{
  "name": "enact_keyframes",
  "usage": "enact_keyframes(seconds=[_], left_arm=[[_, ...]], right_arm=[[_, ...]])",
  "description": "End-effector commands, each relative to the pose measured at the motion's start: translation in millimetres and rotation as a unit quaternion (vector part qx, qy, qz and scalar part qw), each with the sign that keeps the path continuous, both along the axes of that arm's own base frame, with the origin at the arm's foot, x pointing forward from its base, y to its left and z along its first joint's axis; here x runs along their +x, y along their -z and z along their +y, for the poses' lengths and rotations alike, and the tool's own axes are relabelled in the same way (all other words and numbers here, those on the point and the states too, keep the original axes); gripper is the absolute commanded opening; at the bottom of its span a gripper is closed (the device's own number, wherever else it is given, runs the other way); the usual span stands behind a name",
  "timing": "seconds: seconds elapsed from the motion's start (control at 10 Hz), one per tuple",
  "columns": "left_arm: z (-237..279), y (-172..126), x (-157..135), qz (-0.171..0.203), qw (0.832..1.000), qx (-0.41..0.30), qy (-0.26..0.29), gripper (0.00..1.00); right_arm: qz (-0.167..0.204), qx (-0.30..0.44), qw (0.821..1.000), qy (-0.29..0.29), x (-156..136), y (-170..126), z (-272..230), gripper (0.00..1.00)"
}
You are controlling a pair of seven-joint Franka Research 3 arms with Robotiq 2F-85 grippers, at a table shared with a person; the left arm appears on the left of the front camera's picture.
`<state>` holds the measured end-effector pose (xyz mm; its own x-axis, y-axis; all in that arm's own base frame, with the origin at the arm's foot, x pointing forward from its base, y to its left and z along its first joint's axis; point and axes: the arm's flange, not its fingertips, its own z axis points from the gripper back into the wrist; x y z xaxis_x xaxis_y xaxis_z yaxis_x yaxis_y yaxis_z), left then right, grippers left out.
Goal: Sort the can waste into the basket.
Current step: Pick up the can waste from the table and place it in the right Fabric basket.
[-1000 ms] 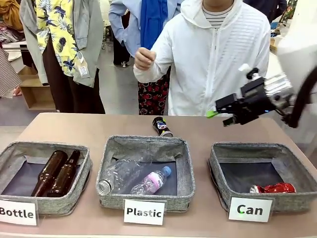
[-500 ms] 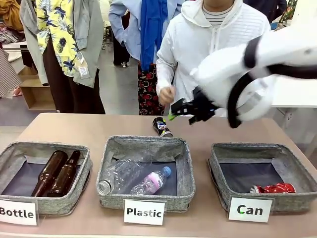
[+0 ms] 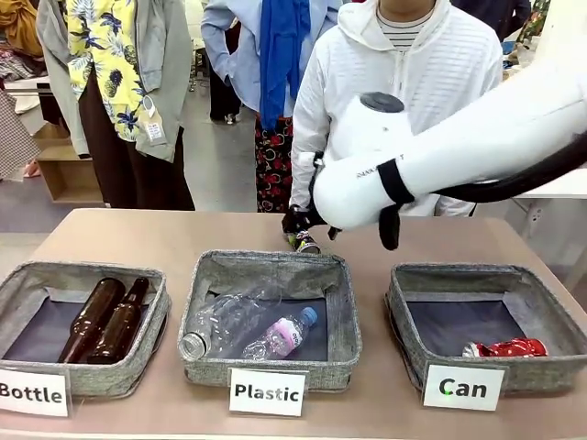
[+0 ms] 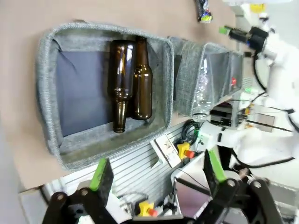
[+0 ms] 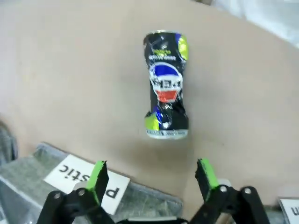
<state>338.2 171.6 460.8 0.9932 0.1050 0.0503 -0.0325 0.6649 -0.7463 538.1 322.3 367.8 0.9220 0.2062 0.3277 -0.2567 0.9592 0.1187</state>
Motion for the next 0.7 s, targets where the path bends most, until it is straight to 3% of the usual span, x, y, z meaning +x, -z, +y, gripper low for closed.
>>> enact_keyframes(seconds=[0.0, 0.6], left_arm=[[-3.1, -3.1, 0.6, 0.001, 1.0, -0.007, -0.006, 1.0], [-3.1, -3.1, 0.6, 0.001, 1.0, -0.007, -0.006, 1.0]], right_arm=[[0.017, -0.026, 0.999, -0.001, 23.7, -4.5, 43.9, 1.0], [0.025, -0.048, 0.999, -0.004, 42.2, 2.4, 50.5, 1.0]])
